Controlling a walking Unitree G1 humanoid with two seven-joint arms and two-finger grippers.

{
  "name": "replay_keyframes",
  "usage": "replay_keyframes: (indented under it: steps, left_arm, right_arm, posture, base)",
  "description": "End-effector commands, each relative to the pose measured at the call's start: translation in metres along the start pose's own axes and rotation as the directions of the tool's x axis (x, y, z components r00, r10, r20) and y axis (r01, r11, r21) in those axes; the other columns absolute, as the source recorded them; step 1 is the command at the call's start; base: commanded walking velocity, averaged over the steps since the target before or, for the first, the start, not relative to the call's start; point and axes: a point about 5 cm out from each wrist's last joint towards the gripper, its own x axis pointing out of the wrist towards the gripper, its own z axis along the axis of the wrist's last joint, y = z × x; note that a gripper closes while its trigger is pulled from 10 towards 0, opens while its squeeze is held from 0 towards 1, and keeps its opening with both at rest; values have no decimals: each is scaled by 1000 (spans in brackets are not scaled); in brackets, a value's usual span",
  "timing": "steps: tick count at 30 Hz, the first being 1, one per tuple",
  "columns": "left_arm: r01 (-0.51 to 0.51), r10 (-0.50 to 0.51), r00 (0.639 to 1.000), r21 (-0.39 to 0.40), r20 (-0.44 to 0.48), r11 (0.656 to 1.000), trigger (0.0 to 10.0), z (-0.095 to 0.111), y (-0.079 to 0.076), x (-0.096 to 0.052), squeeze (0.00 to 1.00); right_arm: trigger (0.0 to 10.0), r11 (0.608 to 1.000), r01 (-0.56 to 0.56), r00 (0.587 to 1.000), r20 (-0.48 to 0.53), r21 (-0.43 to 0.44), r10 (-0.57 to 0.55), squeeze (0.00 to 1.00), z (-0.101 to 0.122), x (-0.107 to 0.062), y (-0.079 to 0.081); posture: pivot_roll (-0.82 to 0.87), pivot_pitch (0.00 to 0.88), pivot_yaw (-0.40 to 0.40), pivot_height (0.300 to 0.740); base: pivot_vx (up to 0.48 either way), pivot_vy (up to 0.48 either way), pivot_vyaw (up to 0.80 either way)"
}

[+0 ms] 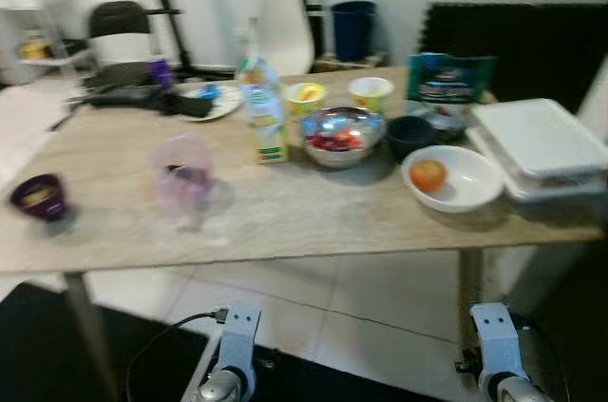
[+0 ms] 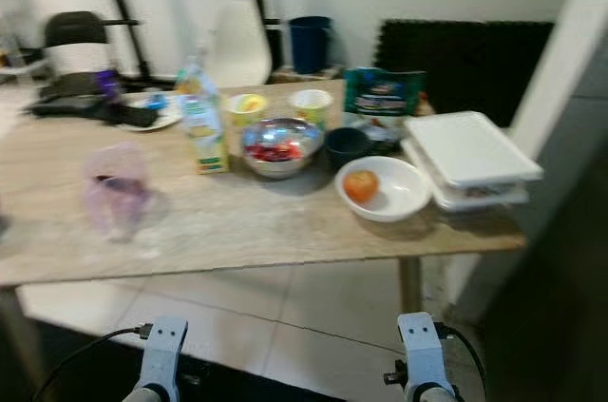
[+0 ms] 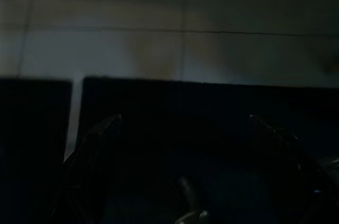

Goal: Restocking fridge

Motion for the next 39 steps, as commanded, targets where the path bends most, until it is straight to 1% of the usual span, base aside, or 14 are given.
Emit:
replay_keyframes:
  steps: [1,4,6,12,18,21,23,27,37,39]
  left_arm:
    - [-15,15,1000,4,3,1000,10000,0,8,-2,0]
    - [-17,17,1000,7,10,1000,10000,2,8,-2,0]
    - [-21,21,1000,-3,19,1000,10000,3,8,-1,0]
    - [-29,29,999,-1,32,1000,10000,5,8,-1,0]
    - [-33,34,999,-24,32,999,10000,7,9,-1,0]
    - [-36,36,999,-22,33,999,10000,7,9,-1,0]
    - [-54,55,998,-39,33,998,10000,7,11,-1,0]
    - [-44,45,999,-29,27,999,10000,7,11,-1,0]
    - [-36,37,999,-39,34,999,10000,8,9,0,0]
    - [-19,20,999,-24,38,1000,10000,9,7,0,0]
  right_arm:
    - [10000,1000,-4,1000,-11,19,5,0,-2,0,4]
    - [10000,1000,-10,1000,-12,8,10,0,-2,1,6]
    - [10000,1000,-9,1000,-8,11,9,0,-2,1,6]
    - [10000,1000,-15,1000,10,20,15,0,2,2,7]
    - [10000,1000,-16,1000,20,22,15,0,5,2,6]
    - [10000,1000,-15,1000,19,21,14,0,5,2,6]
    - [10000,1000,-11,1000,13,23,11,0,3,2,5]
    - [10000,1000,-10,1000,11,24,10,0,3,1,4]
    - [10000,1000,-13,1000,9,26,13,0,2,1,4]
    - [10000,1000,-12,1000,9,25,12,0,2,1,4]
  posture:
    - [-83,79,66,740]
    - [-80,82,66,740]
    - [-80,82,66,740]
    - [-76,87,67,740]
    - [-76,90,67,740]
    - [-76,91,67,740]
    - [-77,91,69,740]
    - [-79,90,70,740]
    - [-80,90,67,740]
    - [-81,89,66,740]
  base:
    - [0,0,0]
    - [0,0,0]
    - [0,0,0]
    - [0,0,0]
    - [0,-466,0]
    - [0,0,0]
    - [0,0,0]
    - [0,0,0]
    - [0,0,0]
    - [0,0,0]
